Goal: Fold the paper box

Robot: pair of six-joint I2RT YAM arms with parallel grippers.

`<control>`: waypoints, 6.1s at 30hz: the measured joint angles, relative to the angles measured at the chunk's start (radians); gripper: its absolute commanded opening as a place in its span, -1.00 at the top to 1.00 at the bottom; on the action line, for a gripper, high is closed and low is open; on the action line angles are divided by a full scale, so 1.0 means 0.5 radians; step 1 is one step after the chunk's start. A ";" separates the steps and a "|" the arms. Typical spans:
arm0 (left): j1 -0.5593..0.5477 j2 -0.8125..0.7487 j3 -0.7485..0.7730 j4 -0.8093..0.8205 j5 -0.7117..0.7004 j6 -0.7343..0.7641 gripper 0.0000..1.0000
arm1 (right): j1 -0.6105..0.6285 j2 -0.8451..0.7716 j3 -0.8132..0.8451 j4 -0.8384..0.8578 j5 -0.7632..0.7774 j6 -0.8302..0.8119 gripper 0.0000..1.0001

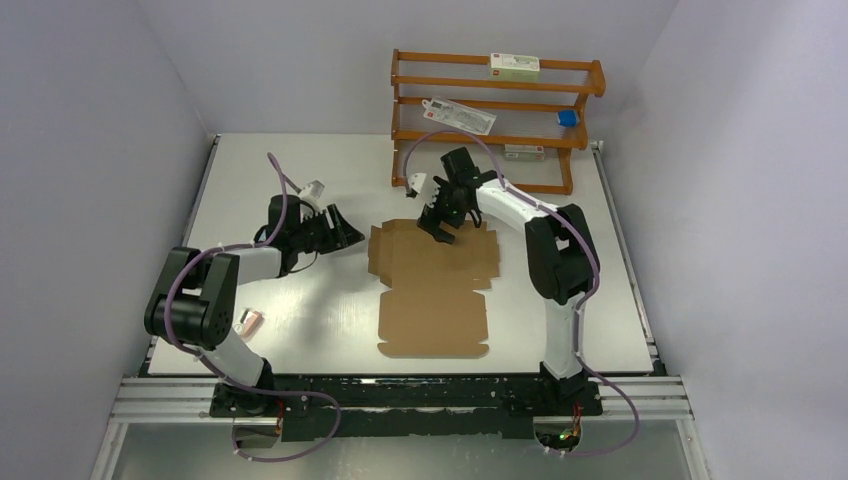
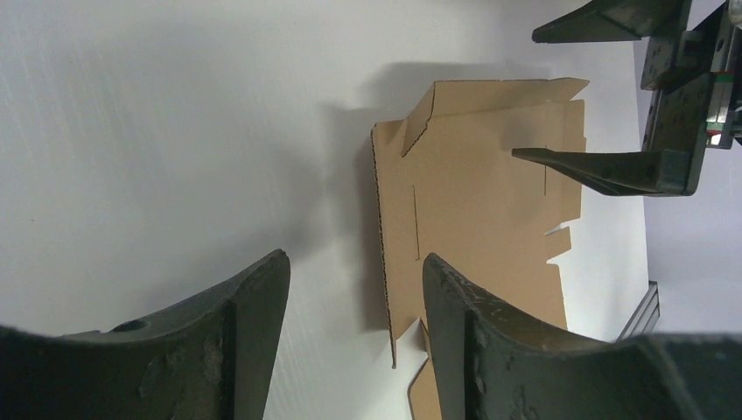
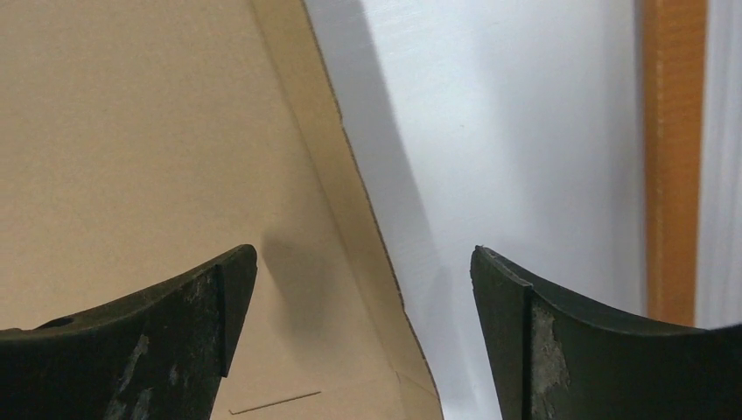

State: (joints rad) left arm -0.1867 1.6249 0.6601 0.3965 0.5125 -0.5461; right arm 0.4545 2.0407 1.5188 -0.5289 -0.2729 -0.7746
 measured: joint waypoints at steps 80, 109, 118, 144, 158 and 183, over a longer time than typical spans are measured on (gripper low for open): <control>-0.394 0.008 0.455 -0.224 -0.313 0.230 -0.16 | 0.420 -0.805 -1.258 1.568 0.565 -0.235 1.00; 0.143 0.241 0.334 0.114 0.272 0.230 0.01 | 0.430 -0.777 -1.457 2.403 0.508 -0.999 1.00; 0.006 0.228 0.334 0.197 0.343 0.224 0.03 | 0.457 -0.576 -1.486 2.574 0.580 -1.099 1.00; -0.107 0.146 0.043 0.529 0.214 -0.128 -0.08 | 0.500 -0.497 -1.501 2.648 0.794 -1.155 1.00; -0.119 0.069 -0.237 0.720 0.180 -0.316 -0.07 | 0.574 -0.489 -1.634 2.809 0.803 -1.171 1.00; -0.144 0.002 -0.156 0.840 0.165 -0.192 -0.06 | 0.670 -0.055 -1.617 3.561 1.004 -1.495 1.00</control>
State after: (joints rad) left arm -0.2588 1.6257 0.5819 0.8165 0.5949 -0.6418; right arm 0.7895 2.0132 0.7101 1.2518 0.2291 -1.5219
